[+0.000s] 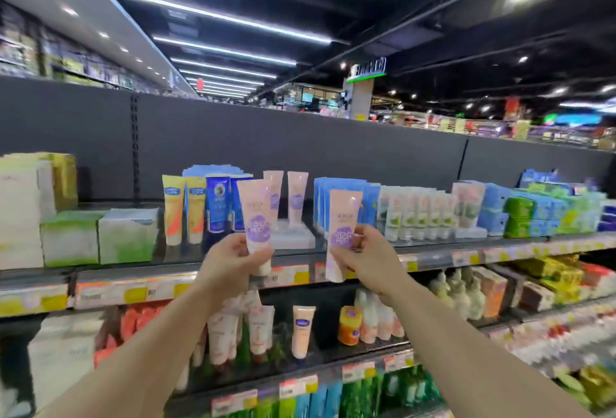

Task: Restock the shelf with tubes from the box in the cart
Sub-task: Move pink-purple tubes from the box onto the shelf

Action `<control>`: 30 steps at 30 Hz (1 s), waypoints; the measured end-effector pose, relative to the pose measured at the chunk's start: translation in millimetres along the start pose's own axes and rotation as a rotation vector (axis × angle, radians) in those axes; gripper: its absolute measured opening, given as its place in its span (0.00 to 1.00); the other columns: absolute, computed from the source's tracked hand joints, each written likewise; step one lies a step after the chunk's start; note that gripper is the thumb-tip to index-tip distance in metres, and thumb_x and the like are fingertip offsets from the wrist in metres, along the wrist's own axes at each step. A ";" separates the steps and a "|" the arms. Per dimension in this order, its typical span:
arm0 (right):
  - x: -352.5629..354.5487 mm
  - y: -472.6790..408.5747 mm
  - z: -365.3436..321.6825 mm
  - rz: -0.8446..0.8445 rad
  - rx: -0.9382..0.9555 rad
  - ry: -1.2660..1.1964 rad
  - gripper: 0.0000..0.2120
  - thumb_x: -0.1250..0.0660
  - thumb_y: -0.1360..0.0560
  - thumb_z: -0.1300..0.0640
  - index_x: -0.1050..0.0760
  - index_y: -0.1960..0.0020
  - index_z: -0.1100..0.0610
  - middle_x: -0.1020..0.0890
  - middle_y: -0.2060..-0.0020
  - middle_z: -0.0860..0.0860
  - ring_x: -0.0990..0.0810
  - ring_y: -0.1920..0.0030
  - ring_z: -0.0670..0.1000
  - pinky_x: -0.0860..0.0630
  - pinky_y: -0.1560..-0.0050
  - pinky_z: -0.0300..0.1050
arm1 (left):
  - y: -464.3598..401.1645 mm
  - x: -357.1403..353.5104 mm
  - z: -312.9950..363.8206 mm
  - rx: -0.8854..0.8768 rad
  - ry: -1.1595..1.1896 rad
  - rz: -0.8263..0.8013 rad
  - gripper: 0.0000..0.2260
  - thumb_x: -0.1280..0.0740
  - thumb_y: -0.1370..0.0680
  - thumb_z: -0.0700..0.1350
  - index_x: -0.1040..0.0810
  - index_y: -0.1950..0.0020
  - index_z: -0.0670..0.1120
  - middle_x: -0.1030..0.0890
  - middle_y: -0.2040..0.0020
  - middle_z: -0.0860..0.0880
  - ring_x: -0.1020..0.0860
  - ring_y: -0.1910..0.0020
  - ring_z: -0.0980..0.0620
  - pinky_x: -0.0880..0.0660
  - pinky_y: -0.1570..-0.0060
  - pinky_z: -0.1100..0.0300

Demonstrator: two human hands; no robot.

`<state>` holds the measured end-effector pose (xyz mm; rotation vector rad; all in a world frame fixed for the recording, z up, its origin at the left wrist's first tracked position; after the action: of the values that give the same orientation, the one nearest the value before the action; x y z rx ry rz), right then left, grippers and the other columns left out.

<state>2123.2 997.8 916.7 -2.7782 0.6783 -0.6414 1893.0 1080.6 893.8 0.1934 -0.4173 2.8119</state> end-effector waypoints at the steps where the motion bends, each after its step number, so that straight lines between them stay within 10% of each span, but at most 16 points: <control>1: -2.1 -12.6 -1.0 0.004 0.003 -0.006 0.19 0.27 0.29 0.55 0.27 0.41 0.52 0.18 0.49 0.48 0.18 0.54 0.47 0.19 0.48 0.50 | -13.9 0.3 3.5 -0.021 0.007 0.012 0.06 0.28 0.26 0.46 0.19 0.50 0.50 0.15 0.54 0.51 0.17 0.52 0.50 0.21 0.49 0.52; 13: -68.1 -148.8 -4.7 0.099 0.105 0.017 0.10 0.29 0.26 0.57 0.29 0.50 0.54 0.25 0.64 0.42 0.26 0.64 0.41 0.32 0.67 0.27 | -98.6 -14.0 -18.4 -0.015 -0.147 -0.027 0.09 0.29 0.27 0.56 0.20 0.51 0.54 0.16 0.56 0.58 0.19 0.57 0.61 0.27 0.59 0.68; 30: -123.8 -215.1 25.3 -0.056 0.048 0.156 0.12 0.31 0.24 0.56 0.35 0.54 0.46 0.25 0.55 0.44 0.24 0.51 0.48 0.25 0.44 0.41 | -107.5 -12.2 -26.7 0.077 -0.197 0.001 0.09 0.30 0.26 0.53 0.25 0.48 0.61 0.18 0.53 0.60 0.21 0.53 0.63 0.28 0.59 0.68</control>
<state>2119.3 1247.3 913.7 -2.7320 0.6070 -0.8819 1934.9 1183.9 894.6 0.4902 -0.3516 2.8221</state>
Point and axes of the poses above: each hand's wrist, its own y-axis away from the middle knuckle, its own x-axis out of the back of the hand, z = x × y, the point moved 9 cm from there along -y, towards the middle knuckle
